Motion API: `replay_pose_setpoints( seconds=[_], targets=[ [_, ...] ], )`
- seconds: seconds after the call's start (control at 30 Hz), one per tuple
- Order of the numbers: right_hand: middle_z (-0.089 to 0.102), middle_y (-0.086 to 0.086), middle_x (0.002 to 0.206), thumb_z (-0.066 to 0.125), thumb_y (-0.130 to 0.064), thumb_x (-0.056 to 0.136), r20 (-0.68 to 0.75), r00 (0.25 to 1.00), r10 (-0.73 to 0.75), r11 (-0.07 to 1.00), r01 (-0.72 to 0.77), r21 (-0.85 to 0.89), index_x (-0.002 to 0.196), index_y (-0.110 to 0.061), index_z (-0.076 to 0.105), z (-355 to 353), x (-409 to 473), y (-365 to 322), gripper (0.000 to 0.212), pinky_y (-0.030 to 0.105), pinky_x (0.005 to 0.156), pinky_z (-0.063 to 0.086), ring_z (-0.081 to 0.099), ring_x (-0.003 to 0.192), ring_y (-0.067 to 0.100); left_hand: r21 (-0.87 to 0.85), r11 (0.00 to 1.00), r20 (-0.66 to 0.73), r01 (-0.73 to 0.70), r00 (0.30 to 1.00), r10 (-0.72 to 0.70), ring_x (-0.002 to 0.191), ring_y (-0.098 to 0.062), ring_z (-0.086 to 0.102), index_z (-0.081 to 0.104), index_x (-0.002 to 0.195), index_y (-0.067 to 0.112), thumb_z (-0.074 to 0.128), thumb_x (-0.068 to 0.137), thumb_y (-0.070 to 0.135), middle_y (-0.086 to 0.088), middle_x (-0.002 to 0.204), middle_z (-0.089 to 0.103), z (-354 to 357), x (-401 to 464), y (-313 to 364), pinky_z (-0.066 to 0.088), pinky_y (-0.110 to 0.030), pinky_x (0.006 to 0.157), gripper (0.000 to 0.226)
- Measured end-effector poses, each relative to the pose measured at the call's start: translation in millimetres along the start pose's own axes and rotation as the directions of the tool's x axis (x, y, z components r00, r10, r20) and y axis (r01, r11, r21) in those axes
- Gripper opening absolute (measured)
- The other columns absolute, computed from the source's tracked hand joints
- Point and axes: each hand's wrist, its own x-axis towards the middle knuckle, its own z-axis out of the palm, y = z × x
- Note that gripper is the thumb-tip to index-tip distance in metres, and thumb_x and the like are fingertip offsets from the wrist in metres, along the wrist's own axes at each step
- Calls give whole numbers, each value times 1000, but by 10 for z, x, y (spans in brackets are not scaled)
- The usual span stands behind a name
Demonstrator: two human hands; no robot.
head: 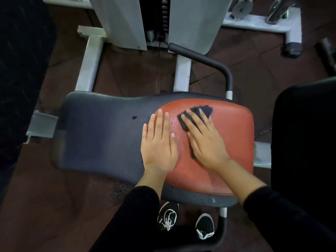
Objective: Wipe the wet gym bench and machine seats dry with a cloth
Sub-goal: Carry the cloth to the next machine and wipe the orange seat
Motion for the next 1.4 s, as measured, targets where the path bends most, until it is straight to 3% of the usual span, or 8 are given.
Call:
replay_pose_setpoints(
  seconds=[0.1,0.23,0.37,0.5,0.63,0.9,1.17,1.4],
  targets=[
    [29,0,152,29,-27,99,55,994,-93,995,95,-35,146,-23,30,-113,-277,460,47,47,116,18,15,145,21,-2,1000,2,11,1000,-11,148,-22,17,23,152,13,23,98,30,-6,159,23,-2,-4,8,13,-43,120,57],
    [31,4,151,32,-24,97,-25,990,137,991,-137,-2,144,-22,34,-173,-48,740,47,48,116,19,18,143,26,13,1000,10,23,1000,-23,148,-21,14,19,152,14,21,98,31,-4,160,20,6,-10,20,11,-42,120,57],
    [35,7,149,29,-23,96,-110,948,297,955,-296,25,142,-17,39,-60,479,284,48,42,116,7,22,141,30,5,1000,-3,19,1000,-19,147,-23,19,23,151,13,24,98,30,-6,159,24,4,-3,22,13,-43,119,57],
    [30,3,152,27,-25,97,-73,985,153,988,-151,30,145,-19,33,28,342,-130,49,45,118,9,17,144,27,-8,1000,-21,0,1000,0,146,-24,22,29,150,11,25,98,29,-7,157,27,11,-2,0,14,-43,119,56],
    [25,-3,154,31,-26,99,39,995,-93,996,93,-9,147,-24,28,-50,-203,149,48,39,120,7,9,146,18,-5,1000,-8,-6,1000,6,146,-24,21,29,150,11,25,98,29,-7,158,26,7,5,-6,13,-42,119,56],
    [30,4,152,29,-25,96,-119,911,395,918,-388,81,145,-21,31,133,-489,-131,50,47,117,16,16,143,25,9,1000,-3,-30,1000,30,147,-24,18,26,152,13,22,99,32,-7,159,24,-8,-9,-20,14,-44,120,56],
    [34,2,150,34,-25,96,-151,925,348,937,-335,105,143,-22,37,299,-888,-467,47,45,115,21,18,143,23,-11,979,53,-204,977,204,149,-23,7,17,153,12,23,102,37,-8,161,14,-78,-14,-215,1,-39,121,57],
    [38,2,148,32,-25,95,-207,874,439,898,-431,87,142,-22,40,325,-736,-595,47,48,113,24,25,140,27,-15,942,54,-336,940,336,148,-26,13,24,152,10,25,102,34,-10,160,19,-114,28,-361,9,-40,121,55]
  ],
)
